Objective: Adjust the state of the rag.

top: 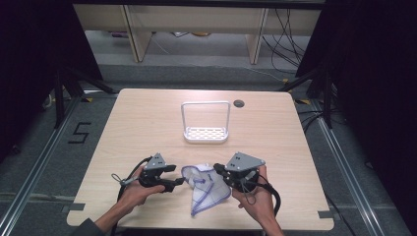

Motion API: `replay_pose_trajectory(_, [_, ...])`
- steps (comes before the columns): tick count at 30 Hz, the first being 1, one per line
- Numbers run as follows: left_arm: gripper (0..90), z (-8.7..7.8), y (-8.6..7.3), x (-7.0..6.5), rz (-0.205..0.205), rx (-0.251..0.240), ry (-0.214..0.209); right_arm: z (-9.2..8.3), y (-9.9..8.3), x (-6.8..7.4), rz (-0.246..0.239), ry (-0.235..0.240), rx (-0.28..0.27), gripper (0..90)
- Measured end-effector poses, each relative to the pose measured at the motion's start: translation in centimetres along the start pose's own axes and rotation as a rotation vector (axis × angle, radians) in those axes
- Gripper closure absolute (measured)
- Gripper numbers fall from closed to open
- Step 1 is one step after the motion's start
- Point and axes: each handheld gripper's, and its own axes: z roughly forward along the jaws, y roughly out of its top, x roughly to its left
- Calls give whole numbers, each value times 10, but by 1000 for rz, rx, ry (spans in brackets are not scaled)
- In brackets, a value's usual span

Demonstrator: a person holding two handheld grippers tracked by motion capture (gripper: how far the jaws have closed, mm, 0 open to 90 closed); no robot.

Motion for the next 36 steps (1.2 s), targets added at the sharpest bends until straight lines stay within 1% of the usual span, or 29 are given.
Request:
replay_pose_trajectory(1, [380,3,0,1,-4,-1,2,0,0,0,0,0,0,894])
replay_pose_trajectory(3, [434,11,1,6,-41,0,-35,-2,2,-2,4,-4,-15,895])
replay_pose_trajectory(4, [512,14,2,7,-41,-1,-54,-4,3,-3,3,-10,-17,895])
replay_pose_trajectory(5, [695,15,2,8,-45,-8,-74,-6,5,-4,0,-15,-23,895])
replay_pose_trajectory(6, [695,15,4,8,-48,-14,-94,-6,5,-4,0,-15,-23,895])
replay_pose_trajectory(7, [839,11,10,7,-32,-23,-103,-10,7,-7,4,-14,-22,895])
replay_pose_trajectory(8, [864,11,10,7,-32,-23,-103,-10,7,-7,4,-14,-22,895])
replay_pose_trajectory(10, [870,0,20,1,49,-14,-84,-14,8,-10,3,-28,-40,895])
replay_pose_trajectory(11, [873,-11,28,-4,83,-28,-93,-21,10,-15,10,-37,-57,895])
replay_pose_trajectory(12, [873,-11,28,-4,83,-28,-93,-21,10,-15,10,-37,-57,895])
replay_pose_trajectory(13, [873,-18,33,-7,85,-42,-96,-25,11,-17,18,-41,-62,895])
replay_pose_trajectory(14, [873,-32,44,-13,120,-49,-97,-35,14,-21,23,-55,-86,895])
replay_pose_trajectory(15, [873,-32,44,-13,120,-49,-97,-35,14,-21,23,-55,-86,895])
replay_pose_trajectory(16, [872,-48,54,-17,148,-37,-96,-43,16,-24,23,-69,-98,895])
replay_pose_trajectory(17, [871,-55,60,-19,155,-34,-116,-47,17,-25,24,-74,-102,895])
replay_pose_trajectory(18, [870,-55,60,-19,155,-34,-116,-47,17,-25,24,-74,-102,895])
replay_pose_trajectory(19, [870,-68,73,-23,185,-27,-121,-55,18,-26,36,-75,-103,895])
replay_pose_trajectory(20, [868,-74,81,-25,207,-22,-123,-57,19,-29,6,-86,-117,895])
replay_pose_trajectory(21, [867,-74,81,-25,207,-22,-123,-57,19,-29,6,-86,-117,895])
replay_pose_trajectory(22, [867,-77,87,-27,219,-8,-123,-58,19,-29,31,-89,-118,895])
replay_pose_trajectory(23, [865,-78,92,-27,229,-9,-127,-59,19,-33,20,-103,-101,895])
replay_pose_trajectory(25, [864,-72,101,-24,242,17,-115,-57,17,-36,33,-100,-89,895])
replay_pose_trajectory(26, [857,-58,103,-15,233,53,-94,-51,14,-45,38,-124,-79,895])
replay_pose_trajectory(27, [855,-58,103,-15,233,53,-94,-51,14,-45,38,-124,-79,895])
replay_pose_trajectory(28, [855,-51,103,-11,219,64,-84,-44,10,-52,37,-144,-56,895])
replay_pose_trajectory(29, [856,-40,101,-5,207,75,-66,-39,8,-56,50,-141,-29,895])
replay_pose_trajectory(31, [855,-20,96,5,196,111,-27,-23,-3,-70,78,-175,9,895])
replay_pose_trajectory(34, [853,5,88,21,188,153,9,5,-23,-92,112,-186,106,895])
replay_pose_trajectory(36, [848,17,82,31,151,160,24,19,-32,-103,124,-196,129,895])
